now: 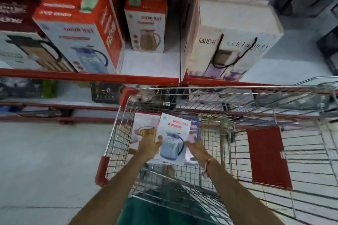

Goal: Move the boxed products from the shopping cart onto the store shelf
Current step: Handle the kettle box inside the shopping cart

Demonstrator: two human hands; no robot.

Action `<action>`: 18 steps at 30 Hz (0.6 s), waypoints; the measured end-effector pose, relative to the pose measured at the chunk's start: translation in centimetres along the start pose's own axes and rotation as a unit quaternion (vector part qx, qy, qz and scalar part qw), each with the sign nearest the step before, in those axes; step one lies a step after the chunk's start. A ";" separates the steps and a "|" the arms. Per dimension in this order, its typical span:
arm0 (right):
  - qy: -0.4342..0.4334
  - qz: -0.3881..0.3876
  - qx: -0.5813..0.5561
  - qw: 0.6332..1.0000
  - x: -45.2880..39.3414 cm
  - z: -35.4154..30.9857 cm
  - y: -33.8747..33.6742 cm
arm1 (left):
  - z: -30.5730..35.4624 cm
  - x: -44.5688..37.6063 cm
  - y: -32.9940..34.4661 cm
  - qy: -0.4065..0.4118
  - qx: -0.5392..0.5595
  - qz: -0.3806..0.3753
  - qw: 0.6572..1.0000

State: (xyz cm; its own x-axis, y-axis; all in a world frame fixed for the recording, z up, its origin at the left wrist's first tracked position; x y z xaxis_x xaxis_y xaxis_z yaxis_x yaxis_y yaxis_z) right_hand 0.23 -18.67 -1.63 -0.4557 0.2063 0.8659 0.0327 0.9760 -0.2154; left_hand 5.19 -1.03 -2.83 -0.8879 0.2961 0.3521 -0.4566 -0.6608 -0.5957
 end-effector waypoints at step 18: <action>-0.125 -0.029 0.006 0.992 5.8 -4.1 -1.0 | 2.1 5.6 -7.4 -0.009 0.188 0.056 0.980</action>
State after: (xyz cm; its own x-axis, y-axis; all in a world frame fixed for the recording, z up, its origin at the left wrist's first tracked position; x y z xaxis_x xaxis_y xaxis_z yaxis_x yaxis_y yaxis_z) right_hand 1.22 -18.18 5.49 -0.6633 0.1253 0.7378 -0.0092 0.9844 -0.1756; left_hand 3.70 4.11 5.04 -0.9284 0.1968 0.3153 -0.3001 -0.8973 -0.3237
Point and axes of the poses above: each hand's wrist, its own x-axis away from the middle knuckle, its own y-axis out of the palm, z = x × y, the point moved 6 cm from there along -x, towards the middle knuckle, and after that the axes turned 10 degrees about y, right-handed, at the moved point
